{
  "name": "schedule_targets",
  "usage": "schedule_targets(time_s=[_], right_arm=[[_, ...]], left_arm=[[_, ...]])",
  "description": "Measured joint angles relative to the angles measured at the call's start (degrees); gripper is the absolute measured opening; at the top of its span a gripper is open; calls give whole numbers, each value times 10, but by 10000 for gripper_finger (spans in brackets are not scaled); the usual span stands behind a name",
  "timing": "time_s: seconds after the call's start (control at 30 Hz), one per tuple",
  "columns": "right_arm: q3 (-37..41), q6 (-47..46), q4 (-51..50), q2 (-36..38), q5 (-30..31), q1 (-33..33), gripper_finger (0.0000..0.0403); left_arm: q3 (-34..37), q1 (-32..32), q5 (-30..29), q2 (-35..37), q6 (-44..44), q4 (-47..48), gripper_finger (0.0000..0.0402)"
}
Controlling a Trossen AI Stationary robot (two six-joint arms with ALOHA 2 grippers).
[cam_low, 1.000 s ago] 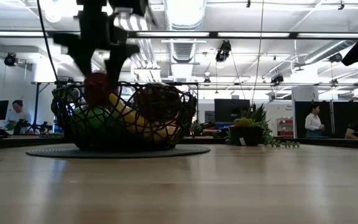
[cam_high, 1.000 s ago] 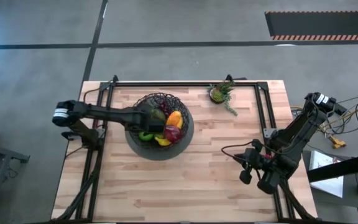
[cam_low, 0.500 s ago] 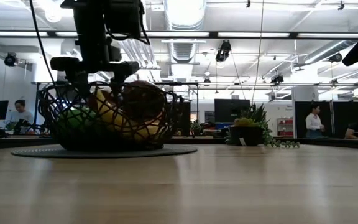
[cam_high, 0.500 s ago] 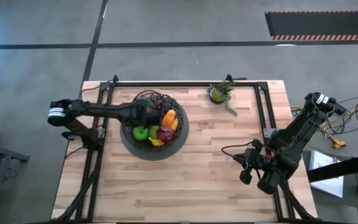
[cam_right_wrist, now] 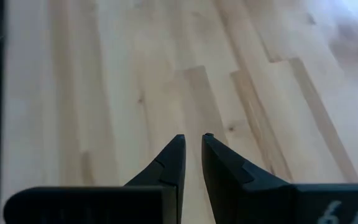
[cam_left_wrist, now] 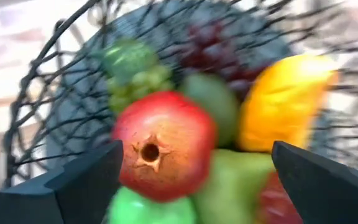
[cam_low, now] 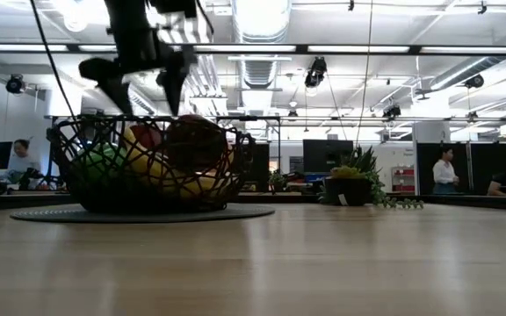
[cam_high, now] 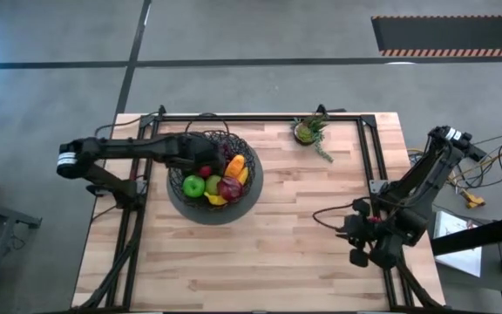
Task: Build produce basket
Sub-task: Return to Home Position
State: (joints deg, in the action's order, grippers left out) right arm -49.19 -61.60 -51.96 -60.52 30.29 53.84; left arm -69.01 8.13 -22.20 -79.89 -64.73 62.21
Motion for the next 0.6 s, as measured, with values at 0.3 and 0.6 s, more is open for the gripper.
schedule_targets(time_s=[0.3, 0.6], right_arm=[[-70, 71, -42, 48, 15, 0, 43], [53, 213, 87, 240, 14, -69, 10]], left_arm=[[-25, -119, -97, 61, 7, -193, 393], [-20, -245, -291, -4, 13, -419, 393]])
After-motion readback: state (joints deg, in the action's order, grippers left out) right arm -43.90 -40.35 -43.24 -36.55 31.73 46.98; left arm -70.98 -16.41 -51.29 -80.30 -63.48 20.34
